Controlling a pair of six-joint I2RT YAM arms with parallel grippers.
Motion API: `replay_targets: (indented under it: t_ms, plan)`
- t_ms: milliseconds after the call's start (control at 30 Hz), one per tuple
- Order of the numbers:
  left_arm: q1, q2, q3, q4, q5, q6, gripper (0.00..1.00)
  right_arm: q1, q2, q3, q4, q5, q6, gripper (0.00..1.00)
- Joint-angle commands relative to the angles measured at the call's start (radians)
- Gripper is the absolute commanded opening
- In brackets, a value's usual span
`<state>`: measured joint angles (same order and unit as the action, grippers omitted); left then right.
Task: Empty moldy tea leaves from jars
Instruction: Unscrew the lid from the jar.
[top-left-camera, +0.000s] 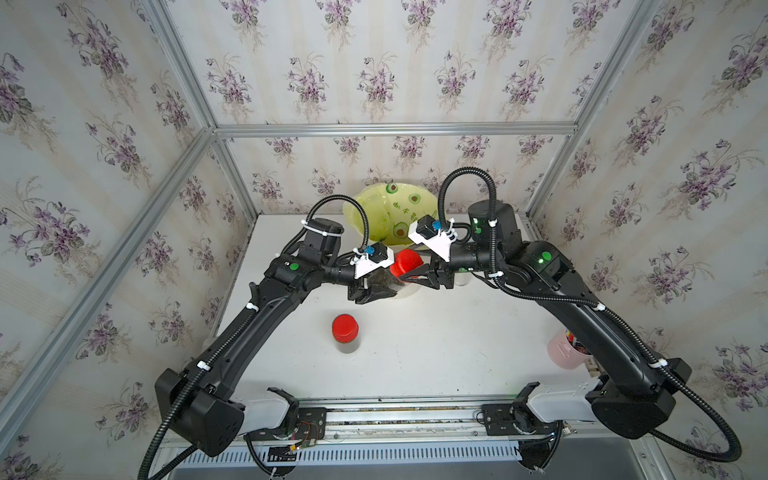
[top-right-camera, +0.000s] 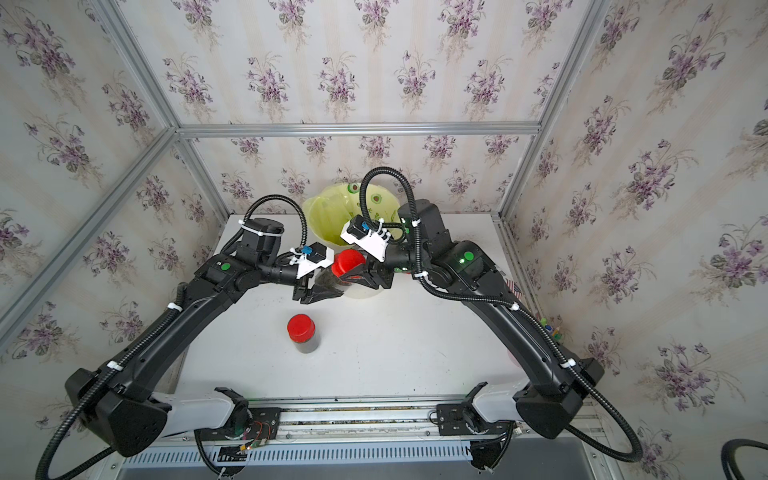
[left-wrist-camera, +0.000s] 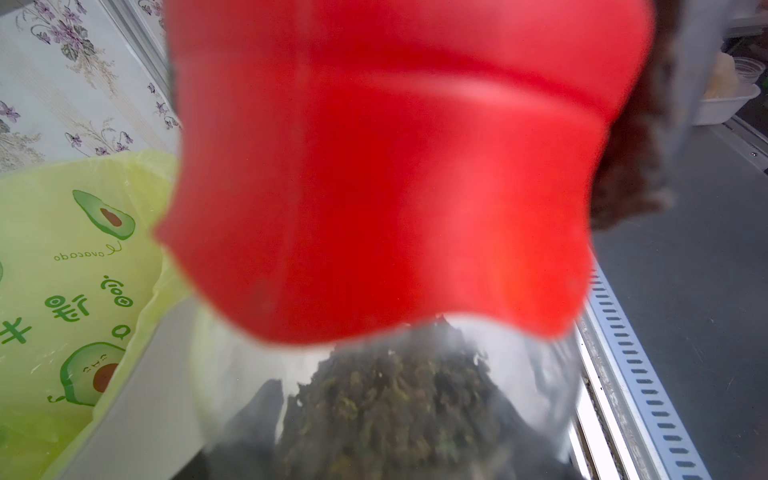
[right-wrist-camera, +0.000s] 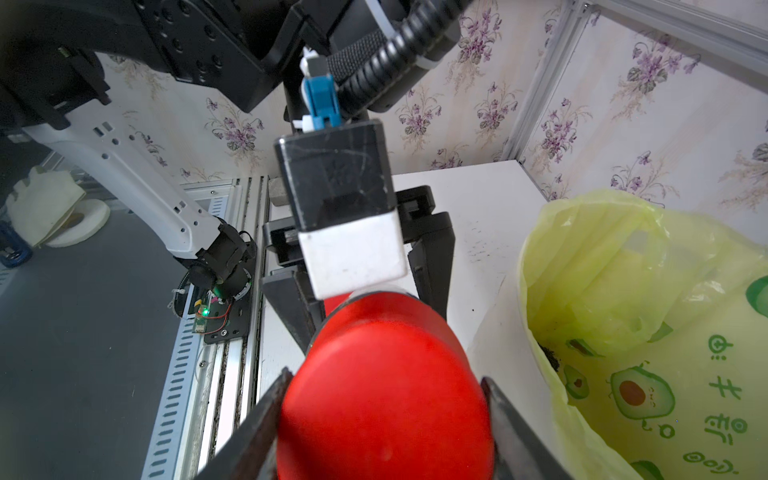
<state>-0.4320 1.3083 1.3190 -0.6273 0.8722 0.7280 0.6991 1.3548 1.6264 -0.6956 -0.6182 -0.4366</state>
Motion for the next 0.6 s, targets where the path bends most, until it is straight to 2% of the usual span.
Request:
replay_targets:
  t_ms: [0,200,433,567]
  plan:
    - [0.003,-0.005,0.0,0.002,0.005,0.002,0.67,-0.01,-0.004,0.002,-0.011,-0.086,-0.093,0.39]
    - [0.003,0.0,0.003,0.002,0.01,-0.001,0.67,-0.019,-0.027,-0.014,0.011,-0.072,-0.11,0.39]
    - [0.003,0.003,0.002,0.003,0.012,0.0,0.67,-0.061,-0.117,-0.094,0.169,-0.061,-0.026,0.42]
    - [0.003,0.0,0.006,0.003,0.008,0.001,0.66,-0.063,-0.117,-0.069,0.136,-0.002,-0.005,0.42]
